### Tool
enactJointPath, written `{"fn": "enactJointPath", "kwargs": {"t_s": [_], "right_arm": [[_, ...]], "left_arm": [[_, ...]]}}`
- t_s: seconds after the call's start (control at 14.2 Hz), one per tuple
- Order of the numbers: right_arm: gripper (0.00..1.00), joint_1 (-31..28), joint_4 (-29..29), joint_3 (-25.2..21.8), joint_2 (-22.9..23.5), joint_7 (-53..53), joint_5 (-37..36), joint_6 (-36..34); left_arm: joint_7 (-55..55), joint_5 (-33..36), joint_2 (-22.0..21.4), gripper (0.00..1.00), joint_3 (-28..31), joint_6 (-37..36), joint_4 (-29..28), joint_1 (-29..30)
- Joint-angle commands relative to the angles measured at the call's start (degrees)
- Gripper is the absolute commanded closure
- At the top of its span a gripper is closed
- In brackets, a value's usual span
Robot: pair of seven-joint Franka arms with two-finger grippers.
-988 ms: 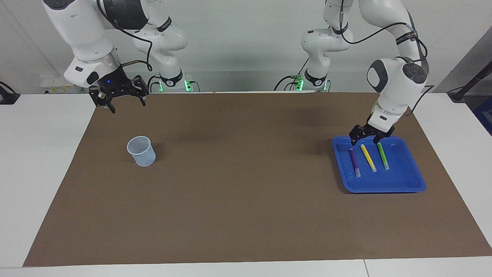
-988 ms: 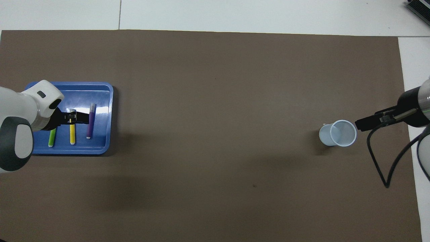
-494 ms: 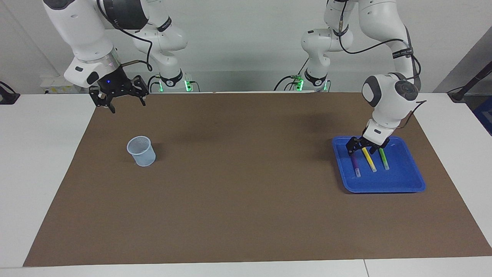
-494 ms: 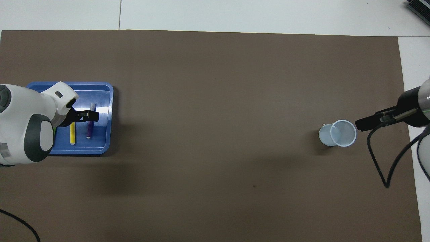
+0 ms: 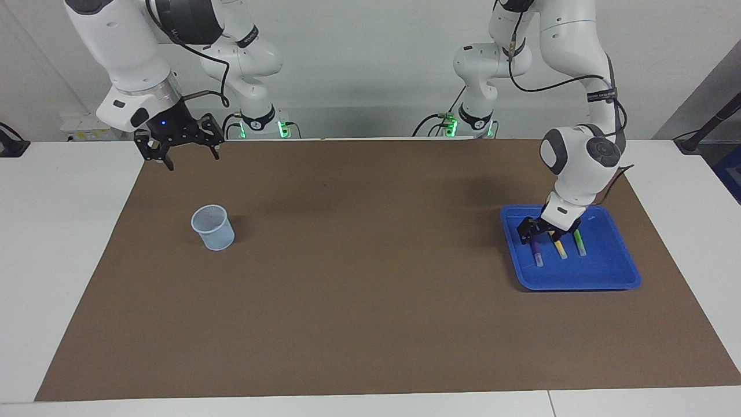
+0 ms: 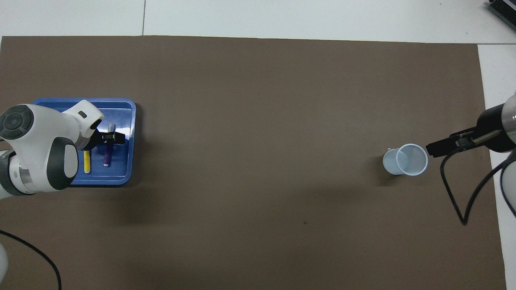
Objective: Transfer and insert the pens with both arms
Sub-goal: 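Reach the left gripper down to the purple pen and grasp it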
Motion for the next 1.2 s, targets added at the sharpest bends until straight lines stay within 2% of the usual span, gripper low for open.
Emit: {"fn": "enactJointPath", "kwargs": {"t_s": [0.0,0.14,0.28,0.56,0.92,1.13], "right_arm": [[0.00,-0.05,-0.34,0.00,-0.72,-0.09,-0.48,-0.58],[0.00,-0.05,-0.34,0.00,-0.64,-0.09,-0.48,-0.58],[0.00,-0.05,-0.34,0.00,-0.64,-0.09,-0.48,-0.58],[0.00,-0.13,-0.34,0.00,-0.64,-0.09,-0.48,-0.58],[0.00,-0.05,-0.34,0.00,-0.72,-0.09,-0.48,-0.58],[0.00,-0.05,-0.34,0.00,-0.72,-0.09,-0.48,-0.75]], "left_arm": [[0.90,-0.25,0.04,0.22,0.26,1.31,-0.08,-0.41],[0.90,-0.25,0.13,0.35,0.26,1.31,-0.16,-0.41],[0.90,-0.34,0.22,0.65,0.26,1.40,-0.16,-0.41],[0.90,-0.34,0.31,1.00,0.26,2.37,-0.16,-0.85],[0.63,-0.34,0.22,1.00,0.44,1.14,0.01,-0.59],[0.28,-0.51,0.13,1.00,0.43,-2.19,1.85,-0.50]]}}
